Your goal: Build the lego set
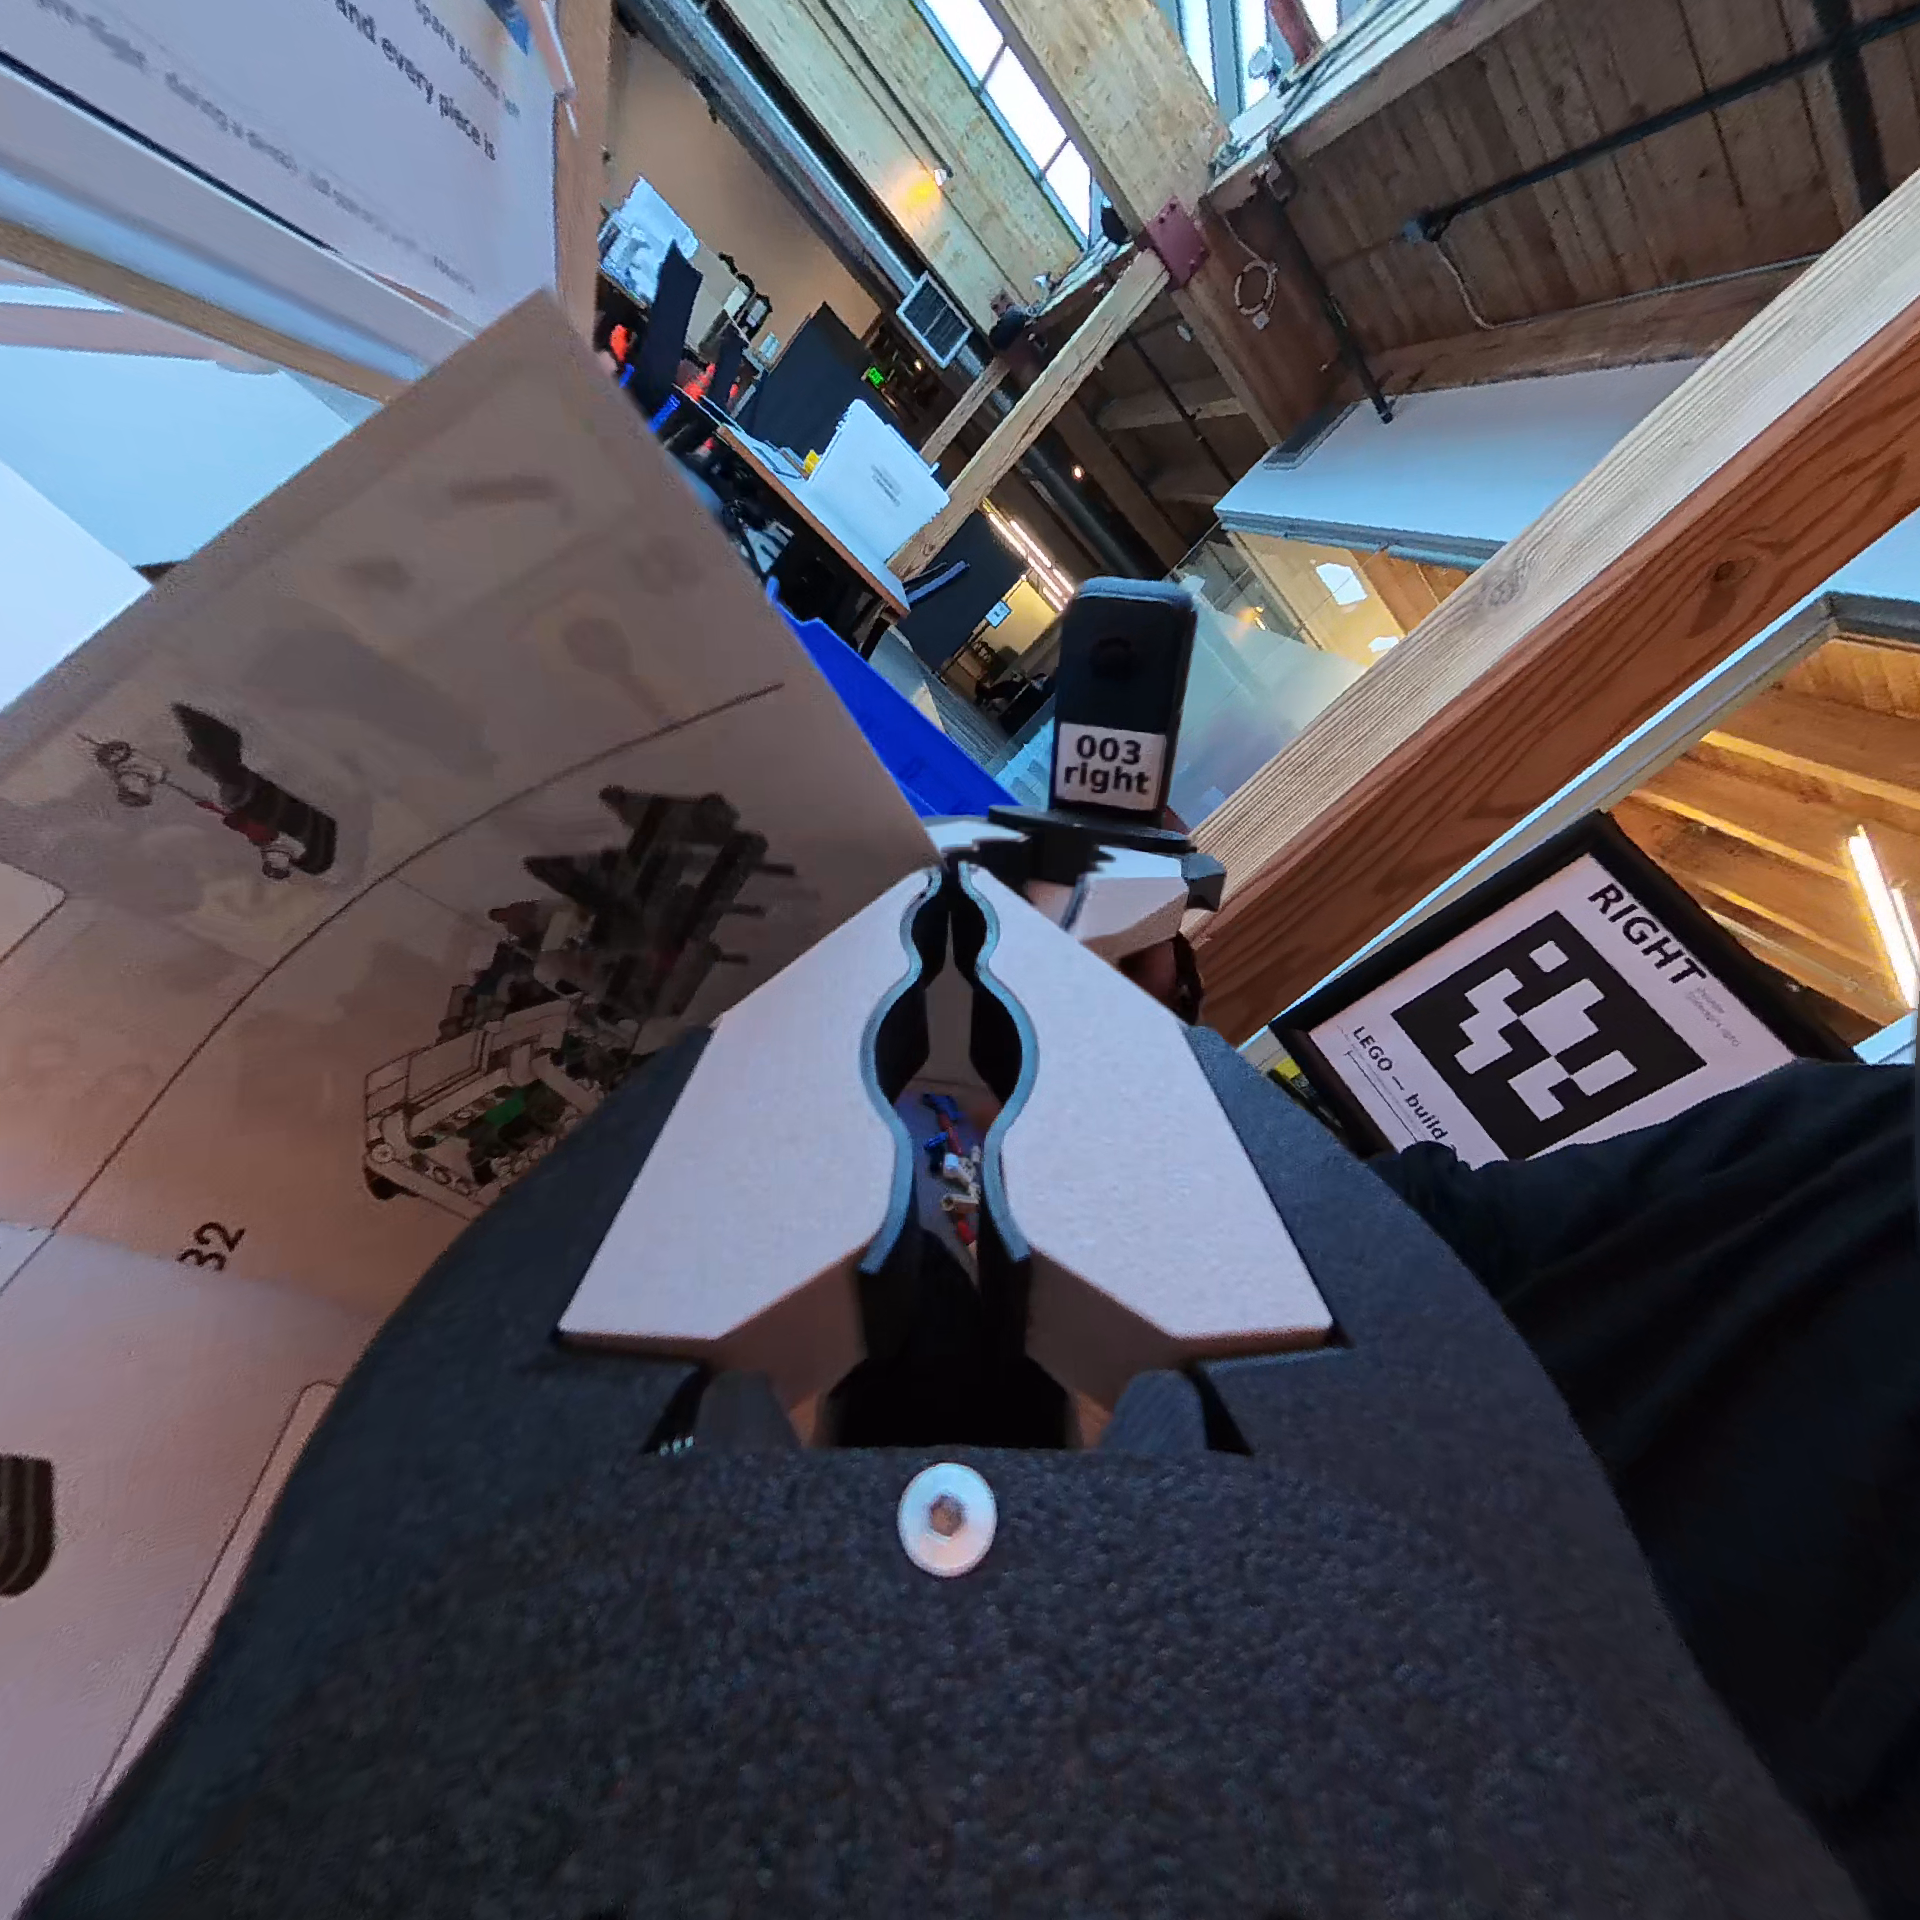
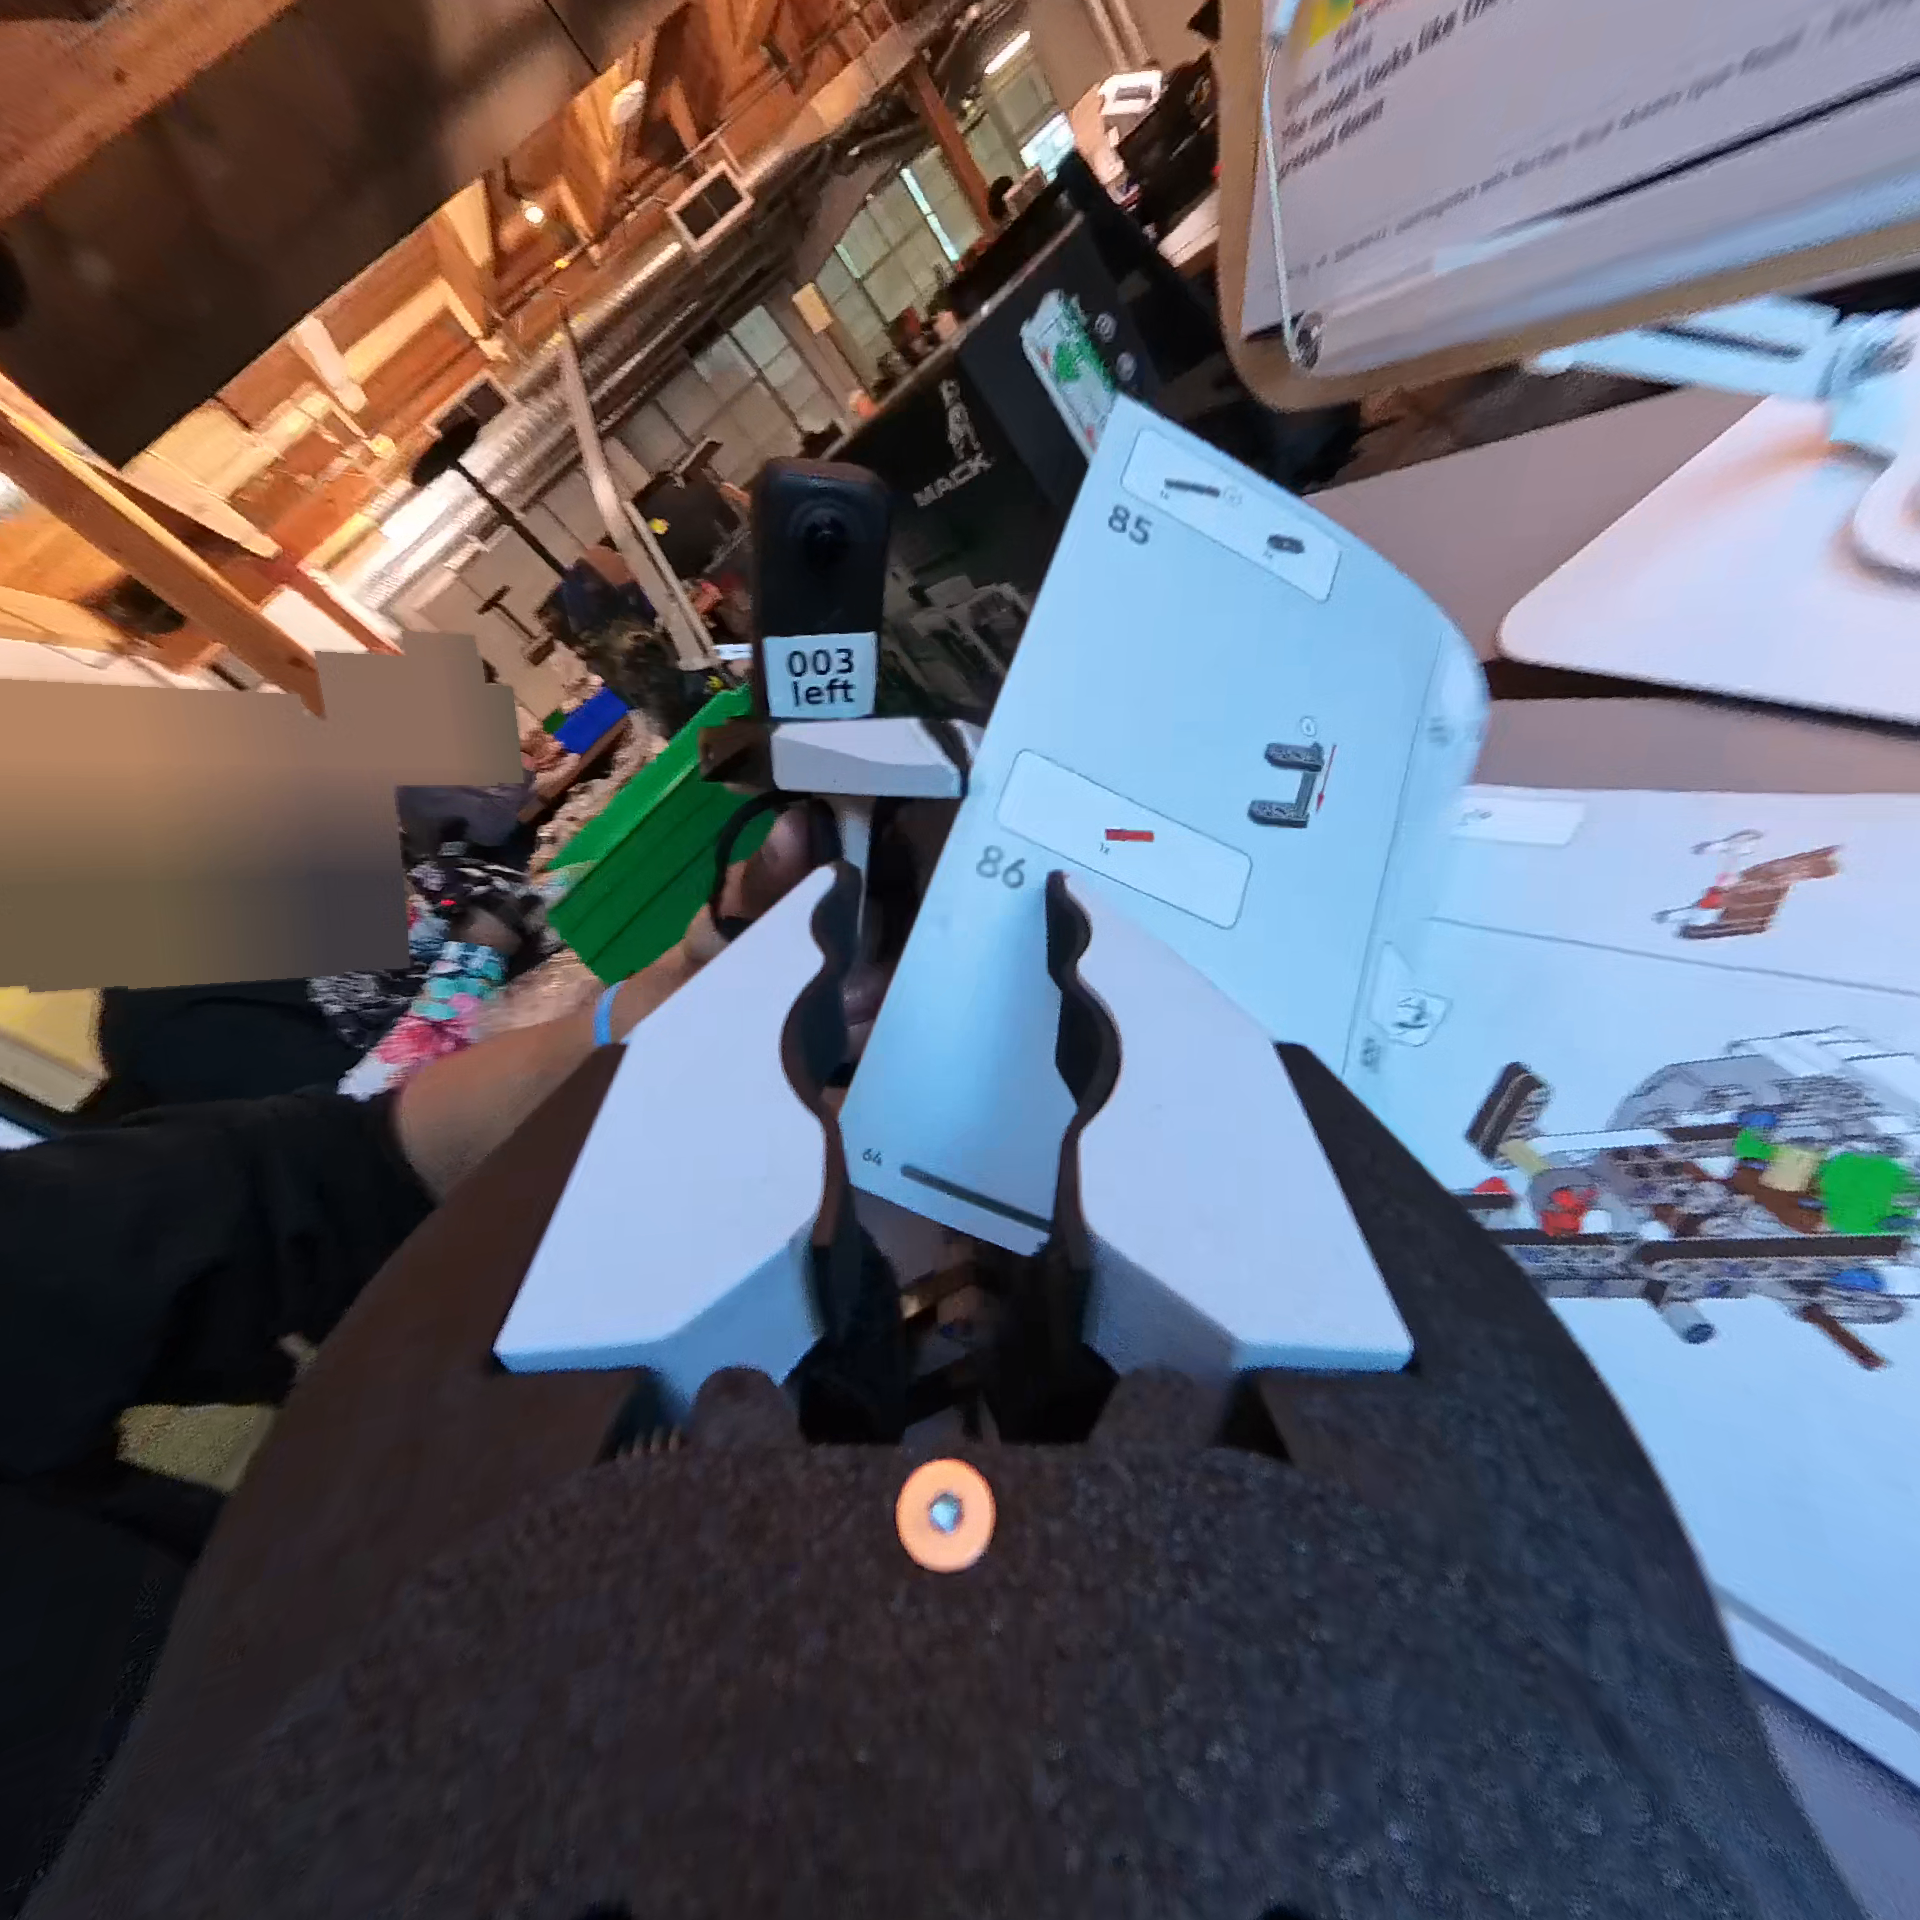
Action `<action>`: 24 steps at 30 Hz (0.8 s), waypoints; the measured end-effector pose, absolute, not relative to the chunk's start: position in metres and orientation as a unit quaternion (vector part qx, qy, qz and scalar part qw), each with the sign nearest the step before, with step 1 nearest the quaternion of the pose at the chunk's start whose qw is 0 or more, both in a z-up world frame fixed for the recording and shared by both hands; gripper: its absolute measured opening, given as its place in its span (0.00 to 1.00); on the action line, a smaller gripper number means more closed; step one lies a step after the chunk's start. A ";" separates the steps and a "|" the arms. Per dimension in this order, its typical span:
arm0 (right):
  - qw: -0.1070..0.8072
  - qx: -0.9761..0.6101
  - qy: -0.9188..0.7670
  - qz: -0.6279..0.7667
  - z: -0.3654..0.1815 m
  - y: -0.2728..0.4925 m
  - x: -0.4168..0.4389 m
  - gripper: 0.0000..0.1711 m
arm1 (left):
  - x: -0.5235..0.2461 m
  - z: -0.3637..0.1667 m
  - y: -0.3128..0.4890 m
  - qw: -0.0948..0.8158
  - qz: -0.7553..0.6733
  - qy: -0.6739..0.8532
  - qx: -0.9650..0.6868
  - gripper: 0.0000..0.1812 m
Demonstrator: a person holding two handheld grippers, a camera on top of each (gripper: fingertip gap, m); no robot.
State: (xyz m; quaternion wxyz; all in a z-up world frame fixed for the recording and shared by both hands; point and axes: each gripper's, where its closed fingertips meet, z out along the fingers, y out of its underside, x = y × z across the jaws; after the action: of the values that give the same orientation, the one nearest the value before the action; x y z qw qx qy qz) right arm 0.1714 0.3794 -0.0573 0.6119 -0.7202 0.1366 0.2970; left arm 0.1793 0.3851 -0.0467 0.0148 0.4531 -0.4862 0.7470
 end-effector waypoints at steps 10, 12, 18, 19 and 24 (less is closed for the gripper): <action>0.610 -0.736 0.139 0.260 -0.062 0.377 0.180 0.14 | 0.182 -0.043 0.379 0.016 0.746 -0.493 0.447 0.00; 0.610 -0.736 0.140 0.259 -0.061 0.375 0.181 0.13 | 0.182 -0.044 0.378 0.016 0.746 -0.493 0.447 0.00; 0.611 -0.733 0.138 0.265 -0.058 0.372 0.180 0.10 | 0.182 -0.044 0.378 0.016 0.745 -0.495 0.448 0.00; 0.612 -0.731 0.138 0.267 -0.057 0.372 0.180 0.09 | 0.182 -0.044 0.377 0.016 0.745 -0.495 0.447 0.00; 0.616 -0.728 0.141 0.266 -0.056 0.370 0.183 0.07 | 0.183 -0.045 0.379 0.009 0.743 -0.496 0.450 0.00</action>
State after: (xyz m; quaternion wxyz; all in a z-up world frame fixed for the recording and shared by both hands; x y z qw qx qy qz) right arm 0.1825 0.3700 -0.0560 0.6156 -0.7282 0.1411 0.2663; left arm 0.1830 0.3791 -0.0454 0.0088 0.4501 -0.4960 0.7425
